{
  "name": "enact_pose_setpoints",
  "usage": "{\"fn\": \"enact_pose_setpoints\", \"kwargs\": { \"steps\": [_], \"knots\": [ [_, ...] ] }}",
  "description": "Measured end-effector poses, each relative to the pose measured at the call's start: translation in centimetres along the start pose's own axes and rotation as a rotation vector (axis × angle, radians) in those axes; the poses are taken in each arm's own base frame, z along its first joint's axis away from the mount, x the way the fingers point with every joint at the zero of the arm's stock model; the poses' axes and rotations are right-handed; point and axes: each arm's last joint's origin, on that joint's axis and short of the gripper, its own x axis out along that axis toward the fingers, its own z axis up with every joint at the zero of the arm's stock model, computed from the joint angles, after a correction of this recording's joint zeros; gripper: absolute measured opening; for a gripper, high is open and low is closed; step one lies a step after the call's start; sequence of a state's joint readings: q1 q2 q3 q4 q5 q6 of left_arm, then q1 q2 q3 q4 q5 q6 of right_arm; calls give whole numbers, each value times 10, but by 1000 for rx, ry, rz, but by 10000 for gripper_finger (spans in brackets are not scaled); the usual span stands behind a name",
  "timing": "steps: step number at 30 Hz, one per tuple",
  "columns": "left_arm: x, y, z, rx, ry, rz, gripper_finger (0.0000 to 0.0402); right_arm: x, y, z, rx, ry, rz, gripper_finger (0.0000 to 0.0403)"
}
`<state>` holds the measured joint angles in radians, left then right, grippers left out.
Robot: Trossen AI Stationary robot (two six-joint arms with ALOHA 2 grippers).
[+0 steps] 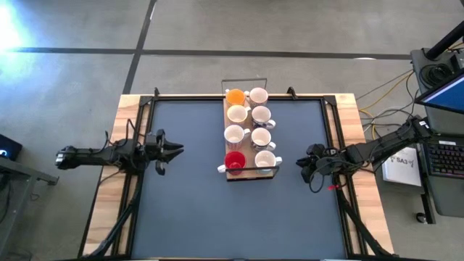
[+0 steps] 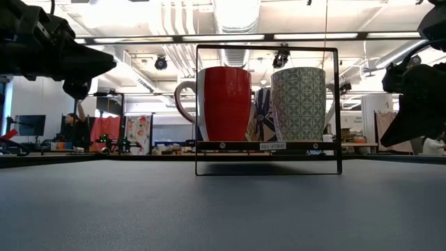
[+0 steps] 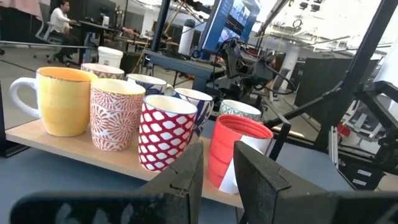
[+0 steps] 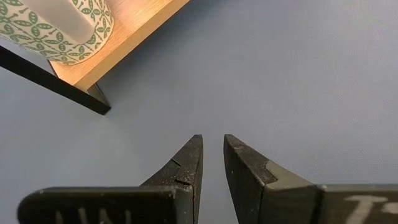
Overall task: Place coffee mugs
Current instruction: Return to Home Position
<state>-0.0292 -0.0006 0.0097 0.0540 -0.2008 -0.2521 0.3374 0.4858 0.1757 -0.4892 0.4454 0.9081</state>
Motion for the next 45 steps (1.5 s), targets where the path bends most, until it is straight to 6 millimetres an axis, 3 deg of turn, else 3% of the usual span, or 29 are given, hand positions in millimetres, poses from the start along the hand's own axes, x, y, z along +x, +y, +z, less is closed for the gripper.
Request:
{"fn": "enact_pose_setpoints", "kwargs": {
  "steps": [45],
  "knots": [
    [1,1,-1,-17,8,21,71,0,0,0,0,0,0,54]
  ]
}}
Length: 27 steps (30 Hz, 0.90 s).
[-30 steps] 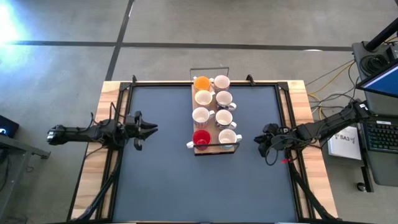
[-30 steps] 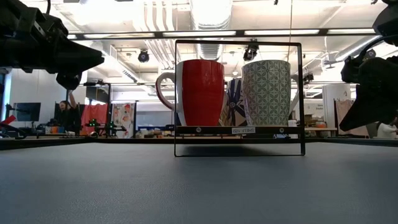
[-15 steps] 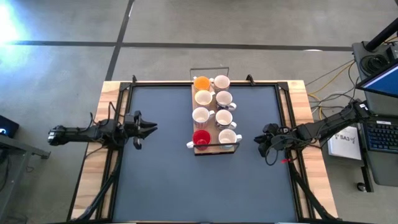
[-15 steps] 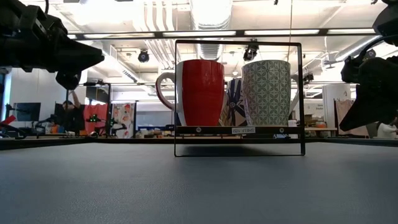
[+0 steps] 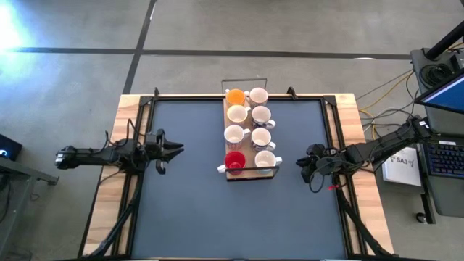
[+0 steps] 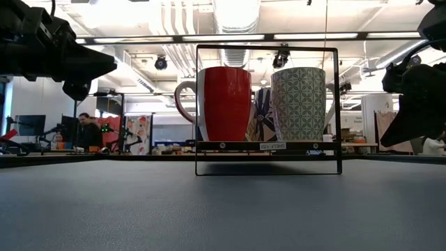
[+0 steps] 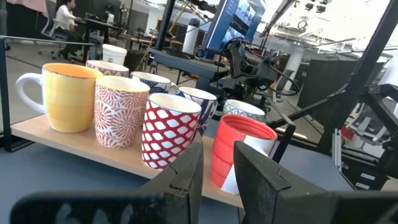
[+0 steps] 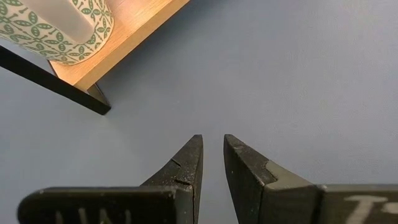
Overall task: Place coffee mugs
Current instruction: Return to Home Position
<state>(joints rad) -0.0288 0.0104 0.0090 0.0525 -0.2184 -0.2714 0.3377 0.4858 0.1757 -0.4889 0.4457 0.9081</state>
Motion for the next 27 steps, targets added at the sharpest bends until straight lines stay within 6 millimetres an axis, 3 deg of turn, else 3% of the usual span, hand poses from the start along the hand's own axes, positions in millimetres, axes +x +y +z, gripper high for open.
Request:
{"fn": "enact_pose_setpoints", "kwargs": {
  "steps": [20,27],
  "knots": [
    [0,-1,2,0,-1,0,71,0,0,0,-32,-1,-1,54],
    [1,-1,3,1,1,1,71,-6,5,13,-133,-226,-9,54]
  ]
}}
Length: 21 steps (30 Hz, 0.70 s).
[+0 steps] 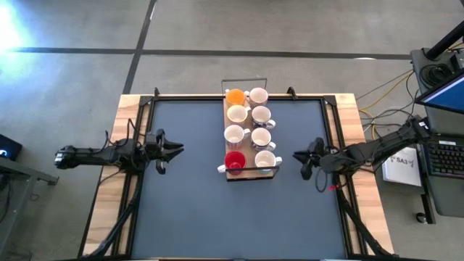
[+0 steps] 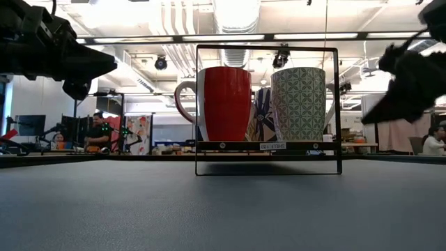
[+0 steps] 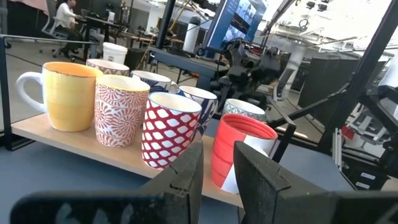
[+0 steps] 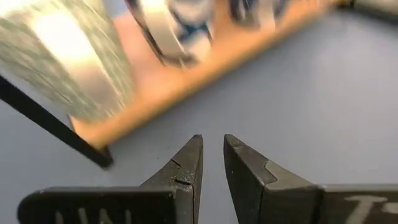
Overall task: Place coffee mugs
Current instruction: Return to Home Position
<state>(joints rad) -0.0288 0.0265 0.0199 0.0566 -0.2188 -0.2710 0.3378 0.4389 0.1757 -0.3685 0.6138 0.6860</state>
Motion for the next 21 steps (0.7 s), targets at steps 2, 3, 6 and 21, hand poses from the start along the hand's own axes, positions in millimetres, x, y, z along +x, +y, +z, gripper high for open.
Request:
{"fn": "enact_pose_setpoints", "kwargs": {
  "steps": [2,3,6,21],
  "knots": [
    [0,0,0,0,-1,0,71,-3,2,8,-65,-86,29,54],
    [0,0,0,0,-1,0,71,-6,4,13,-96,-138,45,54],
    [0,0,0,0,-2,0,71,-16,7,29,-172,-302,111,54],
    [0,0,1,-1,-3,-1,71,-23,-4,22,-124,-618,221,54]
  ]
}}
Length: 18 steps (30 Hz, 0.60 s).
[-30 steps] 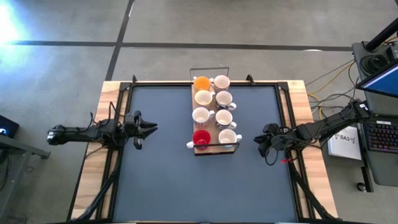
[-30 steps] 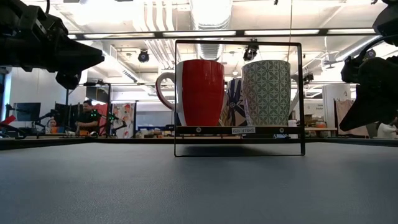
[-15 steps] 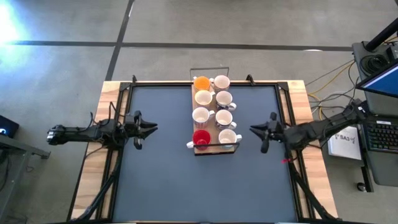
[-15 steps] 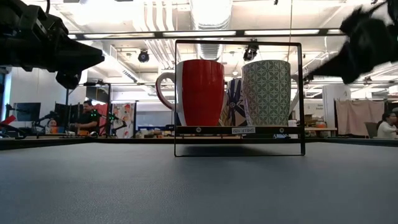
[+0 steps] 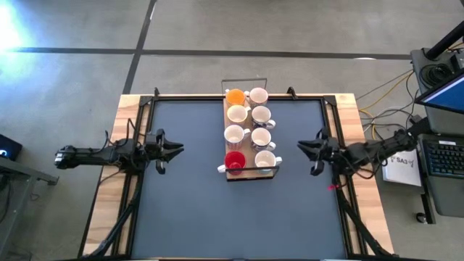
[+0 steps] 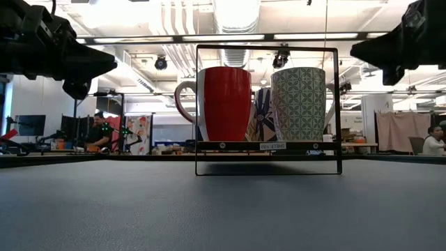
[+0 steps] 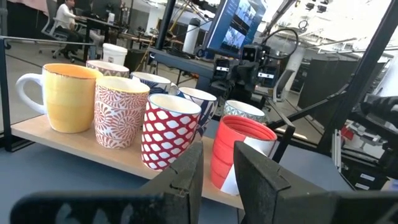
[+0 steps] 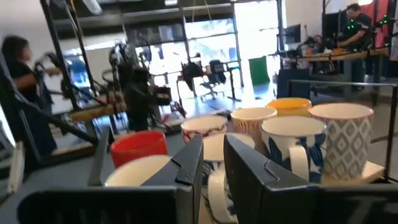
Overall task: Place coffee mugs
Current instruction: Return to Home Position
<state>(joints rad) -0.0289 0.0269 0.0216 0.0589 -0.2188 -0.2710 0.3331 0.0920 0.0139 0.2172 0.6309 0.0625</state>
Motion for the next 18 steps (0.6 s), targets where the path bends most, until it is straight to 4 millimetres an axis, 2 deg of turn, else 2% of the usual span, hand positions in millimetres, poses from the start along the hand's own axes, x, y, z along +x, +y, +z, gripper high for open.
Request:
{"fn": "enact_pose_setpoints", "kwargs": {
  "steps": [9,18],
  "knots": [
    [0,0,0,0,0,0,71,-6,1,10,-148,-110,149,54],
    [0,0,0,0,2,0,71,-10,11,18,-189,-230,501,54]
  ]
}}
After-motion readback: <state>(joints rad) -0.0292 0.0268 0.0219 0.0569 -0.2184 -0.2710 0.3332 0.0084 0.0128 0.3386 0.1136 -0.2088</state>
